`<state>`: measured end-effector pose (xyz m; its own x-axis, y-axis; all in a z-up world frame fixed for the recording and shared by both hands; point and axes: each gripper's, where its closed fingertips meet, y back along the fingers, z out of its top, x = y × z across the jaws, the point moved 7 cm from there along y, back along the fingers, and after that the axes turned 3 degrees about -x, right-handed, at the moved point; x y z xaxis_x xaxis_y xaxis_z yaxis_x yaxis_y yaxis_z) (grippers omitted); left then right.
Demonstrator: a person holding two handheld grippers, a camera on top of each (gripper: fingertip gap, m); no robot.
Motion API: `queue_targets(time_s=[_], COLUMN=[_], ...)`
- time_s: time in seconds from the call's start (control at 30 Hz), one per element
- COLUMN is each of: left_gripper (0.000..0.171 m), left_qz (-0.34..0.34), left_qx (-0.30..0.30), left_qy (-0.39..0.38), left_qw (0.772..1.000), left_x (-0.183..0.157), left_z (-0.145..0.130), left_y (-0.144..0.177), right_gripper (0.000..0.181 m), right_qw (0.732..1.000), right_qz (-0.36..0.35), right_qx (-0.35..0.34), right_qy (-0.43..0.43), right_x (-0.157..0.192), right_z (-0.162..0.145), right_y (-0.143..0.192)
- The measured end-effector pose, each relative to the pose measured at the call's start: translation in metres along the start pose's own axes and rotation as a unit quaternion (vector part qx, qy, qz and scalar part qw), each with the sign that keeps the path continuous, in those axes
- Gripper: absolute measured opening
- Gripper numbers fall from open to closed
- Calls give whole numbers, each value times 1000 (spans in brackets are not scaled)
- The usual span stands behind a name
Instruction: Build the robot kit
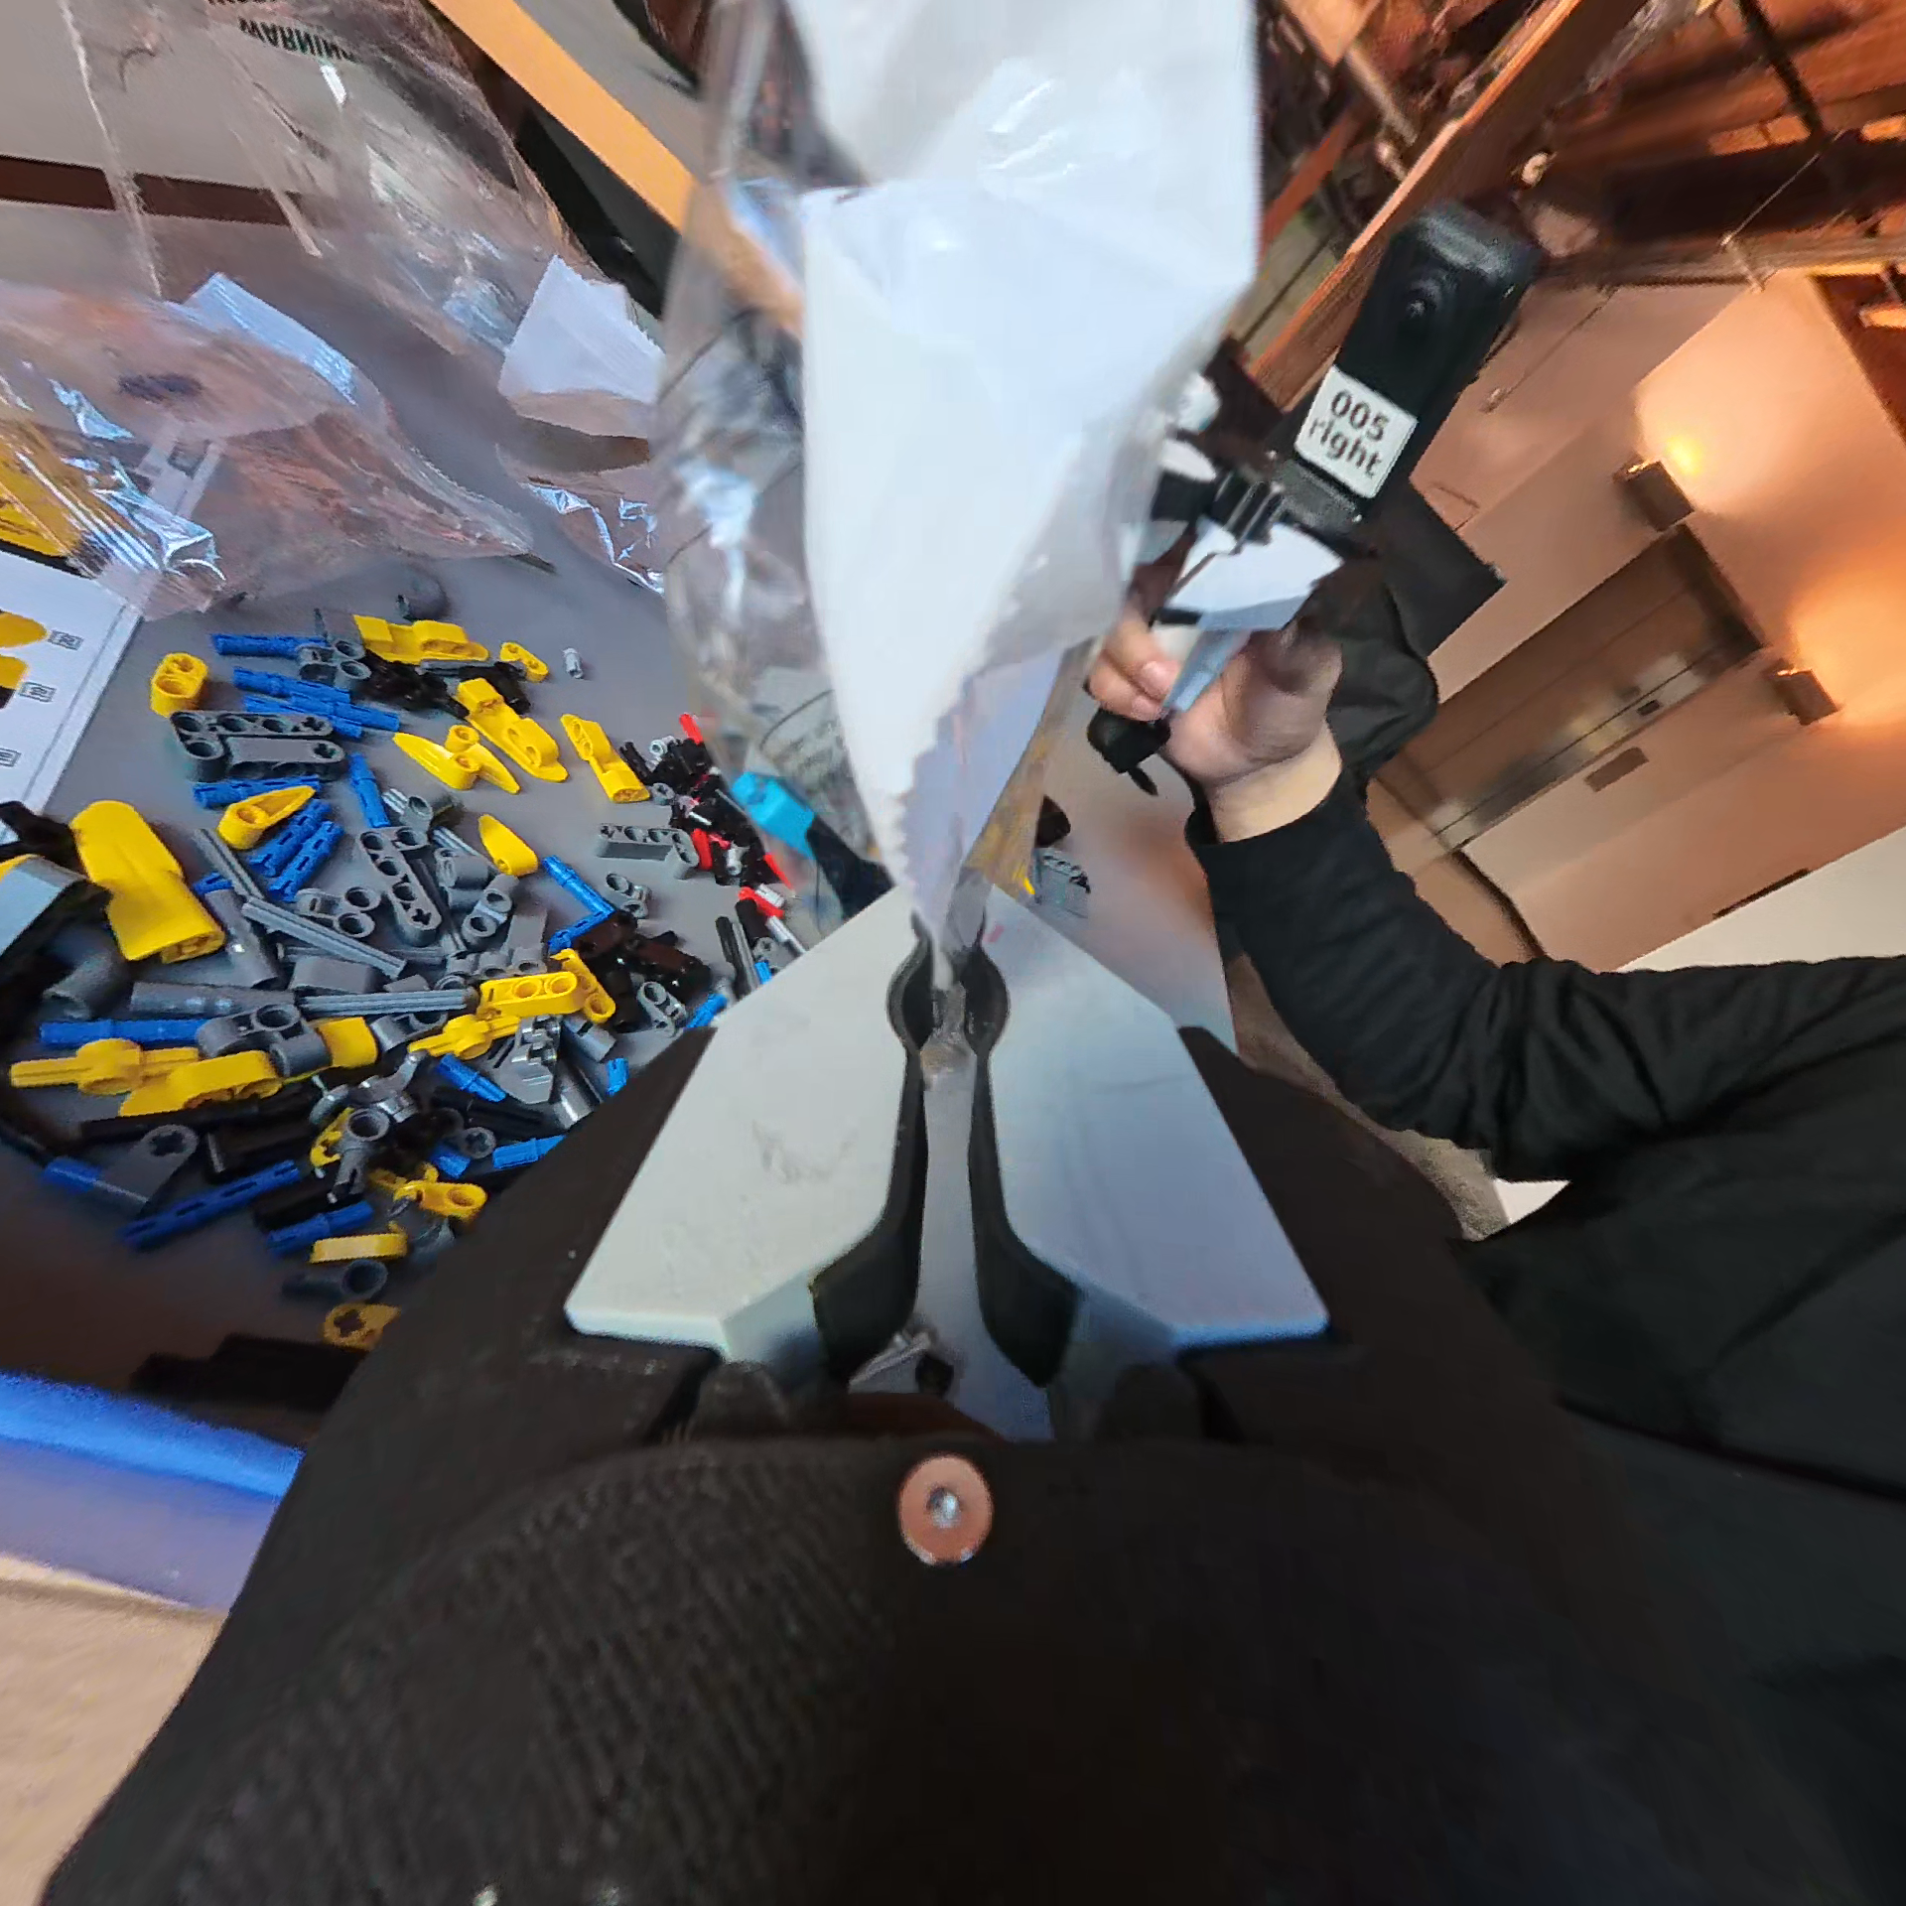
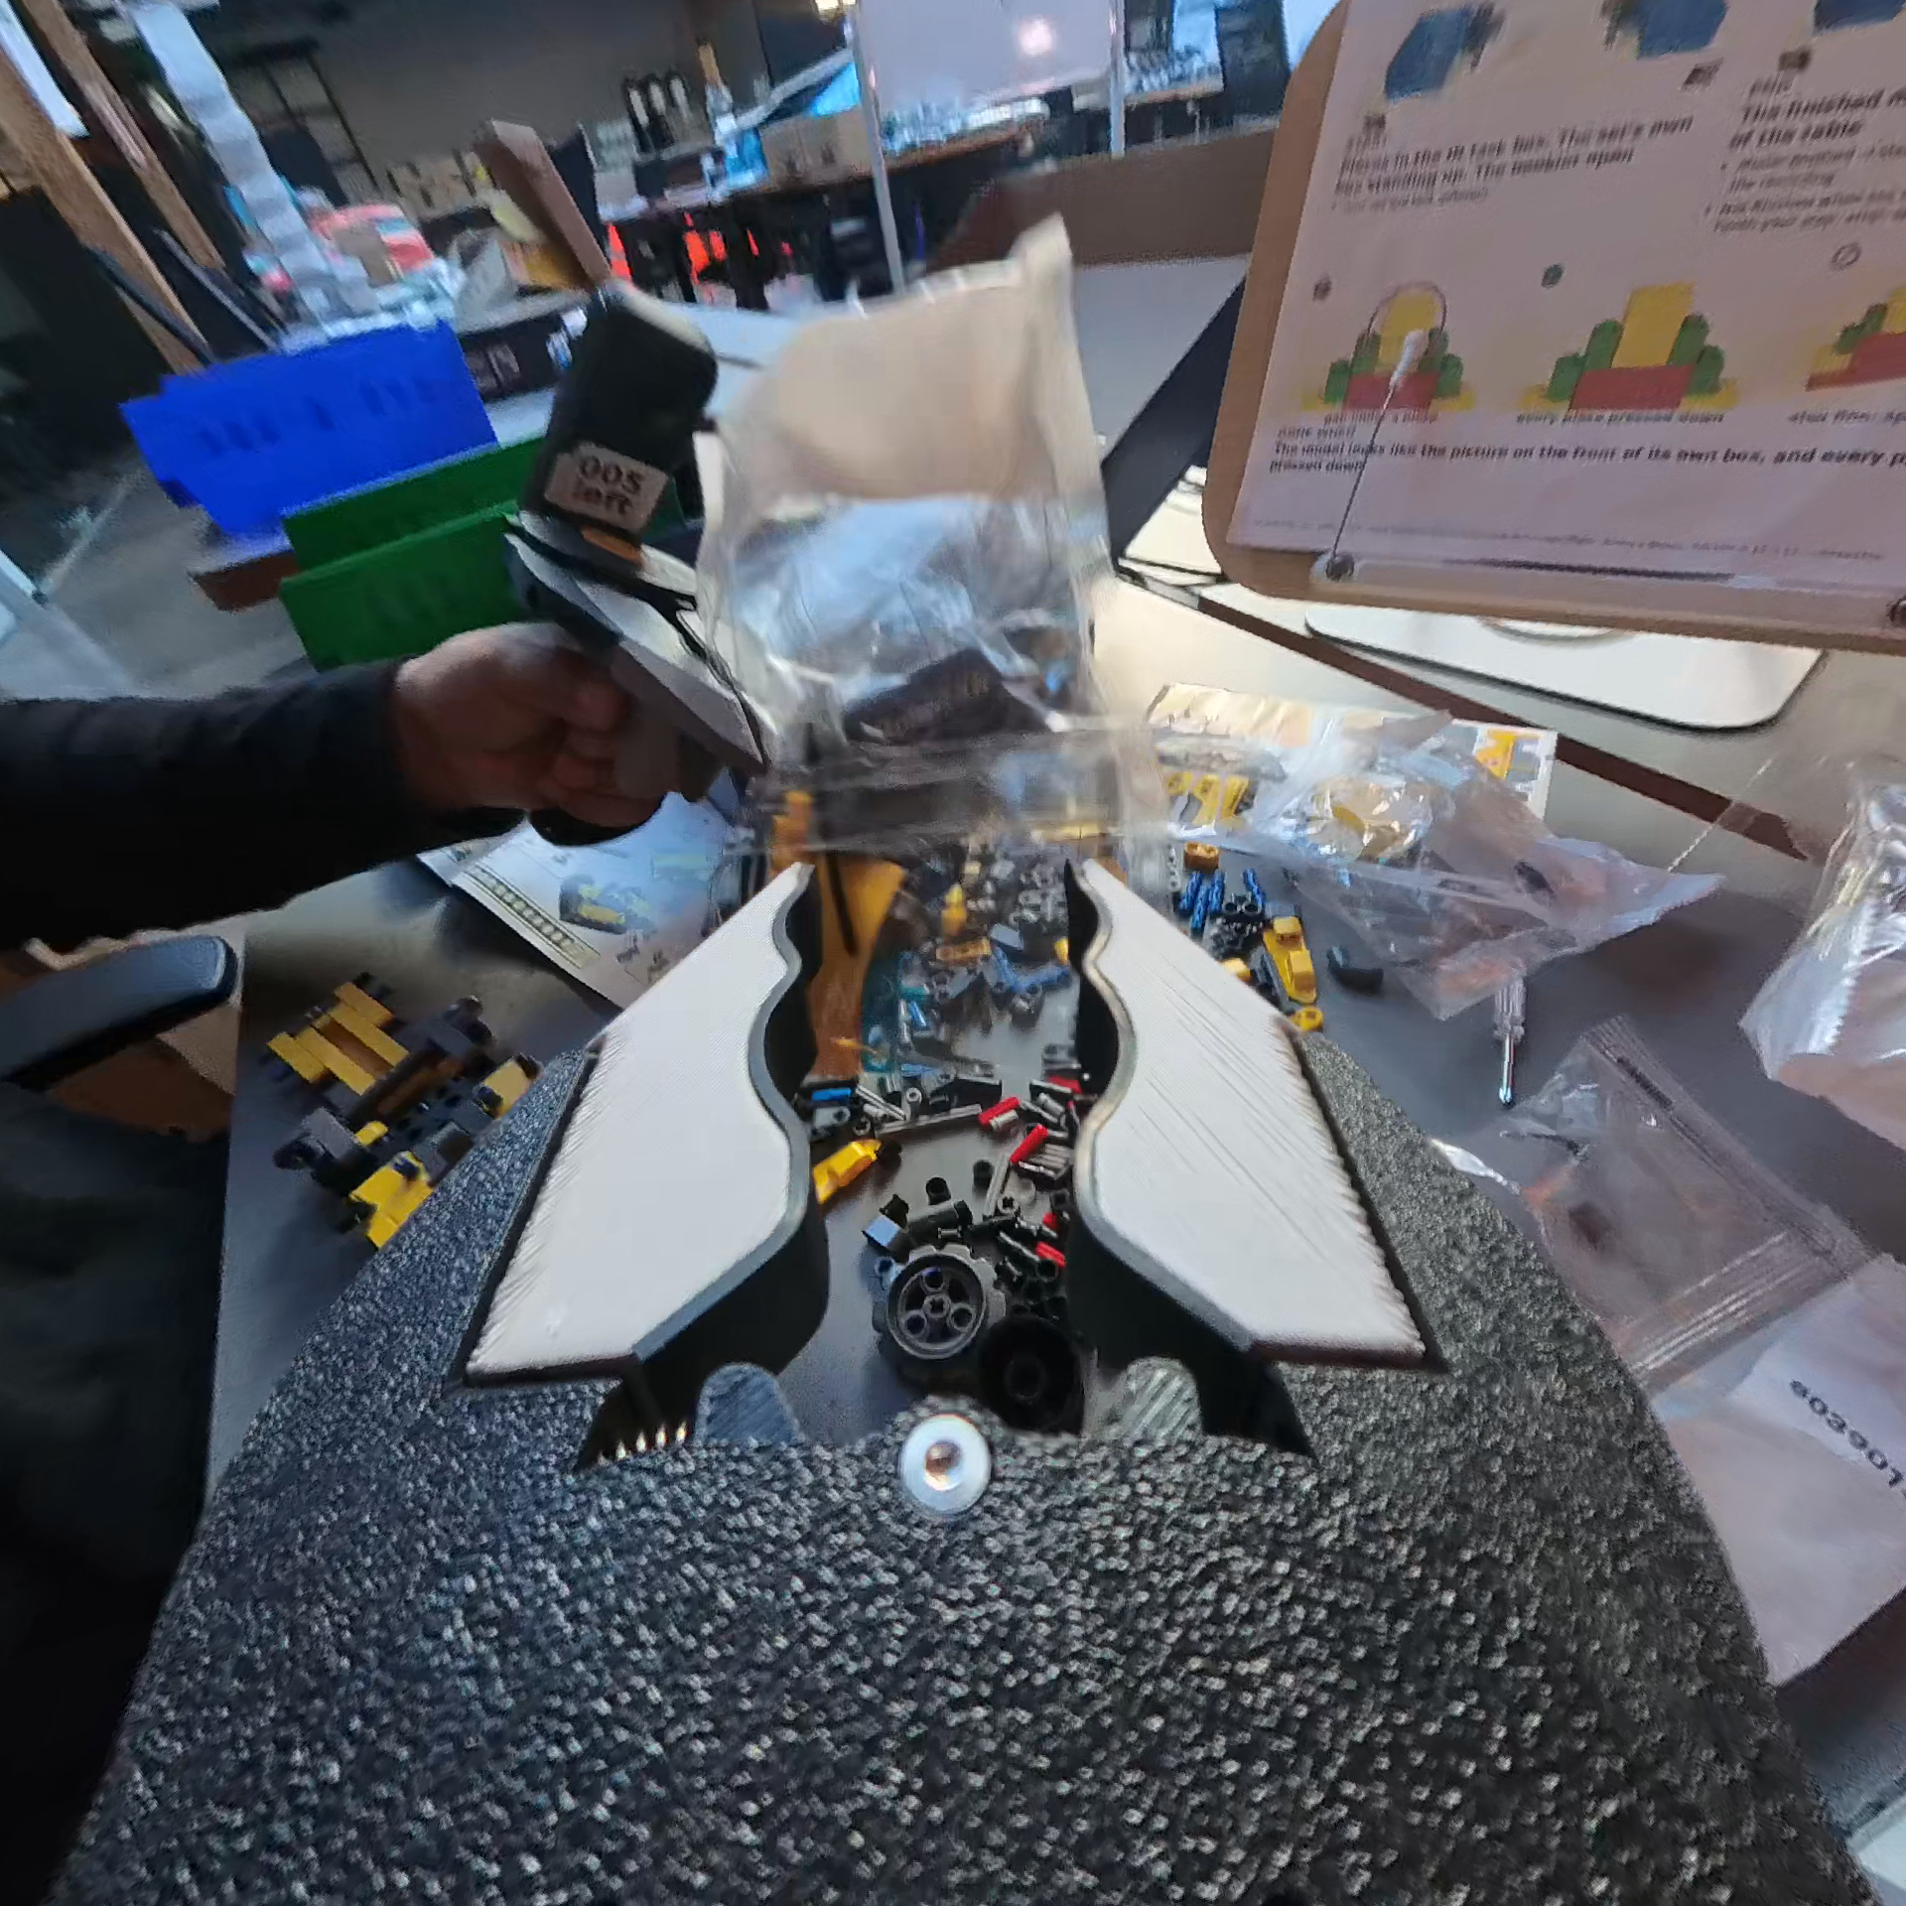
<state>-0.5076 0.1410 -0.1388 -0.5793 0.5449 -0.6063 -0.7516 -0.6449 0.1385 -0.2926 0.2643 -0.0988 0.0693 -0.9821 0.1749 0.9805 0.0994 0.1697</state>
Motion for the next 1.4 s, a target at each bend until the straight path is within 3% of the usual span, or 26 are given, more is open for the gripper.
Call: queue_targets(time_s=[0.23,0.47,0.7,0.83,0.93,1.03,1.2,1.3,1.4], left_gripper=[0,0,0,0,0,0,0,0,0], left_qz=[10,11,21,24,31,48,77,98,115], left_qx=[39,62,82,103,135,174,194,195,202], left_qy=[-7,-2,-19,-43,-85,-139,-160,-170,-181], left_qw=[999,998,996,994,987,974,965,961,956], left_x=[3,4,-6,-9,-13,-15,-10,-7,-4], left_z=[-5,-12,-3,-3,-4,-5,-10,-16,-20], left_y=[-6,-11,-21,-30,-36,-37,-35,-32,-29], right_gripper=[46,47,48,50,49,54,67,69,69], right_qw=[1000,996,994,989,987,991,981,951,924], right_qz=[-10,-7,19,-9,-34,-36,89,205,239], right_qx=[10,85,104,142,151,122,169,206,283], right_qy=[-6,23,18,42,50,31,-46,-105,-94], right_x=[-9,6,29,37,20,-20,-79,-73,-62], right_z=[-4,-39,-59,-75,-76,-48,-20,-17,-35], right_y=[2,-9,-19,-26,-22,-9,-35,-61,-82])
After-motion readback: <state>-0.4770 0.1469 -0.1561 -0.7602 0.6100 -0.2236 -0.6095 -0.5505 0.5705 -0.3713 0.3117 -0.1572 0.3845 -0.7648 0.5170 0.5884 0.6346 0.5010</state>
